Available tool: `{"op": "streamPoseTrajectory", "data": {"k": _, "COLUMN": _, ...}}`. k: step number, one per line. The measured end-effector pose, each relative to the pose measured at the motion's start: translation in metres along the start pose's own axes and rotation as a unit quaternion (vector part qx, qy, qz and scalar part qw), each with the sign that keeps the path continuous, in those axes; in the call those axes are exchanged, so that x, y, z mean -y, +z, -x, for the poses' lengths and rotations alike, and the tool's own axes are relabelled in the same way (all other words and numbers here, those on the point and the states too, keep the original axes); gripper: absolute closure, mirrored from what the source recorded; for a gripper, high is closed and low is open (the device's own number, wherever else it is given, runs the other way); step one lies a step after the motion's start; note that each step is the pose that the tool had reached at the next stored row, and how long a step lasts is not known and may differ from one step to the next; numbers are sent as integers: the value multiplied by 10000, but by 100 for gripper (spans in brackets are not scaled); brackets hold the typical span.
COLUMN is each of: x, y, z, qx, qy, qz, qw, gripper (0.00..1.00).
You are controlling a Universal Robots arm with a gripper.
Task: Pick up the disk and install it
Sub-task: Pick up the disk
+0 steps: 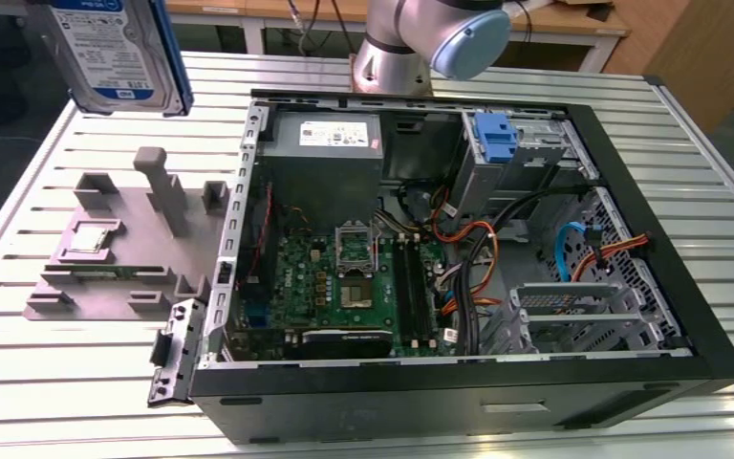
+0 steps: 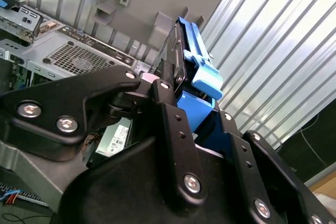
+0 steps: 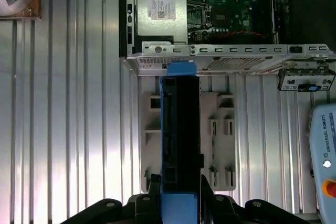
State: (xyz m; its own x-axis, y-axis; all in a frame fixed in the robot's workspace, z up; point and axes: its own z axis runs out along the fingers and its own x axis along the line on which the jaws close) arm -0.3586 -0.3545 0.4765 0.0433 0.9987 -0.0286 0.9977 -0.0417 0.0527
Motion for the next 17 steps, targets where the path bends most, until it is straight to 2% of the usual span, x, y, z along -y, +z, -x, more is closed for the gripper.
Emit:
{"op": "streamPoseTrajectory", "data": {"k": 3, "x": -31, "y": 1, "z": 0, "qx": 0, "qy": 0, "qz": 0, "qw": 10000, "gripper": 63}}
{"op": "streamPoseTrajectory", "data": {"k": 7, "x": -40, "y": 2, "z": 22, "qx": 1, "qy": 0, "qz": -1, "qw": 10000, "gripper": 63}}
{"op": "streamPoseTrajectory", "data": {"k": 17, "x": -47, "y": 7, "z": 193, "qx": 10, "qy": -1, "qz": 0, "qw": 10000, "gripper": 63}}
